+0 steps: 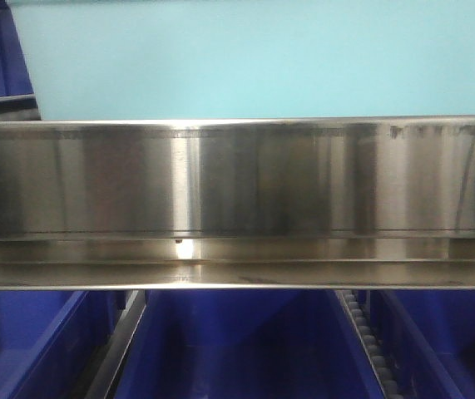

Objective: Move two blue bins to right shelf middle
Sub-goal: 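Close both grippers on the cyan bin walls and pull it off the shelf, then hold the cyan bin with both grippers and back away from the shelf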

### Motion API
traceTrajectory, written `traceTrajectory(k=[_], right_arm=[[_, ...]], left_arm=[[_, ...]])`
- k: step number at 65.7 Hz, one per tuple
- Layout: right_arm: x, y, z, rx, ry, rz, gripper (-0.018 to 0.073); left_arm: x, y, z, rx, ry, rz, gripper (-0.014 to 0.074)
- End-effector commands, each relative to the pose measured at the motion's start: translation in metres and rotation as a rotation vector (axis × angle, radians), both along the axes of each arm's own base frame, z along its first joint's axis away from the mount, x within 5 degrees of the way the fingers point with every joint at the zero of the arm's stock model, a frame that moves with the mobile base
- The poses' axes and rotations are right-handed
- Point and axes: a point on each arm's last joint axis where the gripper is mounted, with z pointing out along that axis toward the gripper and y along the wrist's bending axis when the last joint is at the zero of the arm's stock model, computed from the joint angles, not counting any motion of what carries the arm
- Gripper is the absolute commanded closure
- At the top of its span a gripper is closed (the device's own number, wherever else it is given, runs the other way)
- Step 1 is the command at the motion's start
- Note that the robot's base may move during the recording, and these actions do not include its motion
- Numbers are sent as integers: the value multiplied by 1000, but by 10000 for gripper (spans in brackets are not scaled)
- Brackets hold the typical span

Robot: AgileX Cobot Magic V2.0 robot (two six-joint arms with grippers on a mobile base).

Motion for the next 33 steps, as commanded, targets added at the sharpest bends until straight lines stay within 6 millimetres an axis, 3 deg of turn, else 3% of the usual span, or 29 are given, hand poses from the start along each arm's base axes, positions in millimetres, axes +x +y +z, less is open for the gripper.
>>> traceTrajectory(k=[1,21,33], right_arm=[[-14,-7,24,-9,-80,4,711],[-47,-16,70,59,-262,-26,711],[-57,-19,92,96,-357,-41,711]], left_arm=[[-12,8,33,-24,-95,-1,707],[-44,21,102,-109,-293,1,707],[-53,25,121,-133,-350,1,707]])
